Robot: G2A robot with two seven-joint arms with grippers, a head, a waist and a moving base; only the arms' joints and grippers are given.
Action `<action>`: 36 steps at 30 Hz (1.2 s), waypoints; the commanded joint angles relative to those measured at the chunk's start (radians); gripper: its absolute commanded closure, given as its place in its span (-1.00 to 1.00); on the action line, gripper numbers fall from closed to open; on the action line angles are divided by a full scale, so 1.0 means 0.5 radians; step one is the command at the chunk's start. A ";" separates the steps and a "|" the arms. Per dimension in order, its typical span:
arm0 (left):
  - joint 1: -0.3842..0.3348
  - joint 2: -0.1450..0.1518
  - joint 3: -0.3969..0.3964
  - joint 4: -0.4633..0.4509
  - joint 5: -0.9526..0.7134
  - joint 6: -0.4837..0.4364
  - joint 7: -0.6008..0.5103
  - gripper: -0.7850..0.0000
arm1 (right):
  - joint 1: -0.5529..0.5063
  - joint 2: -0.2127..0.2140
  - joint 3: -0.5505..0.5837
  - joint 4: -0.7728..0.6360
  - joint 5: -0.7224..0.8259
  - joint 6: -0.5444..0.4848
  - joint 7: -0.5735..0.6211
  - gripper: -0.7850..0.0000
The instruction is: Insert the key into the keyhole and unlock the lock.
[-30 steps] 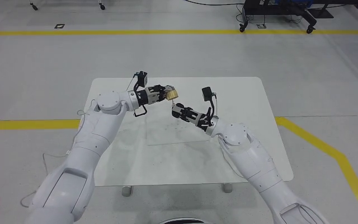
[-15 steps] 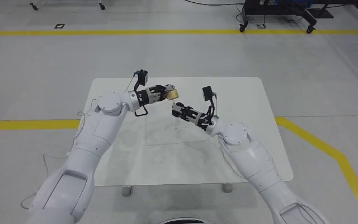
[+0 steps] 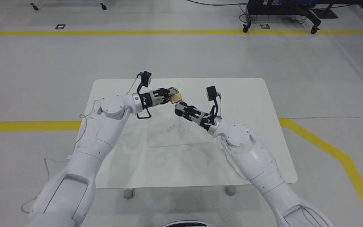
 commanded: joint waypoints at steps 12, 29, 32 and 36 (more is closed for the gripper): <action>0.036 -0.005 -0.168 0.072 -0.456 0.044 -0.005 1.00 | -0.033 -0.010 0.033 -0.037 0.146 -0.163 -0.090 -1.00; 0.206 -0.051 -0.147 -0.090 -0.541 -0.354 0.198 1.00 | -0.033 -0.012 0.036 -0.063 0.328 -0.010 0.042 0.25; 0.217 -0.054 -0.150 -0.093 -0.536 -0.383 0.217 1.00 | -0.033 -0.016 0.030 -0.060 0.396 -0.010 0.076 0.35; 0.222 -0.057 -0.155 -0.092 -0.531 -0.397 0.213 1.00 | -0.032 -0.020 0.044 -0.054 0.493 -0.023 0.091 0.65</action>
